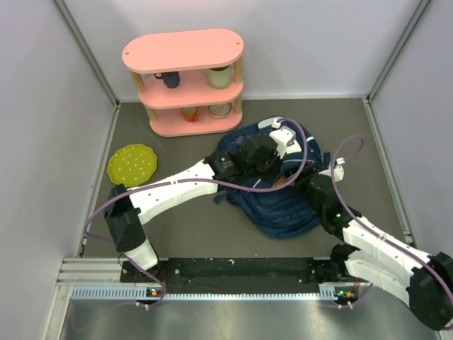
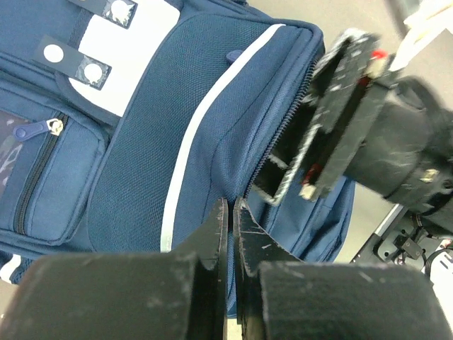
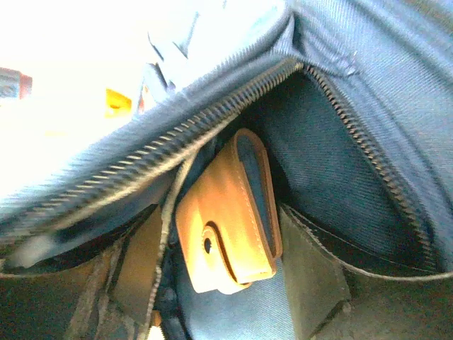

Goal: Pack the student bag
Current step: Place the personal item in the student bag.

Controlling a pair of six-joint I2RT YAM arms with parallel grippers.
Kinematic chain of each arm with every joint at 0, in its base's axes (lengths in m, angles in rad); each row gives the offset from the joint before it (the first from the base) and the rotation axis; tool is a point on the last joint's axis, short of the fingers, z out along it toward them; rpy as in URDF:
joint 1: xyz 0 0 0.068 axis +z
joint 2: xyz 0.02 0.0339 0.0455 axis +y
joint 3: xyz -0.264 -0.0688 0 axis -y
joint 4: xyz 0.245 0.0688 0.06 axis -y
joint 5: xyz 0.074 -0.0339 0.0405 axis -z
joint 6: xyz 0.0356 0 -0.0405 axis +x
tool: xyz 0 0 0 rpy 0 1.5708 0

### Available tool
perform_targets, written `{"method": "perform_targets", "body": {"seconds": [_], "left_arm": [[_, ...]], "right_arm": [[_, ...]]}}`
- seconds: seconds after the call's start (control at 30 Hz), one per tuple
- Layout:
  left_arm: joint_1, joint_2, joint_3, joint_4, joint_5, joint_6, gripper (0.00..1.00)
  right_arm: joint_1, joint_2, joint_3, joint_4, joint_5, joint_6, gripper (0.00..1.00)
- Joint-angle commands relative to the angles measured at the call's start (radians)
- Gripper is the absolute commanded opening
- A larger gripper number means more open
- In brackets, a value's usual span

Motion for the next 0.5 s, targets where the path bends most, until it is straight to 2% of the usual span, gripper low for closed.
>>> {"method": "perform_targets", "body": {"seconds": [0.0,0.1,0.33,0.47], "left_arm": [[-0.004,-0.082,-0.009,0.075,0.018,-0.028,0.00],[-0.002,-0.081,-0.015,0.080,0.023,-0.034,0.00],[0.002,-0.078,-0.020,0.085,0.018,-0.034,0.00],[0.005,-0.081,-0.047,0.086,0.044,-0.029,0.02]], "right_arm": [[-0.012,-0.131,0.036,-0.095,0.091,-0.073,0.67],[-0.012,-0.231,0.022,-0.150,0.103,-0.100,0.74],[-0.010,-0.382,-0.010,-0.303,-0.008,-0.098,0.75],[-0.012,-0.524,-0.006,-0.522,-0.132,-0.092,0.75]]}}
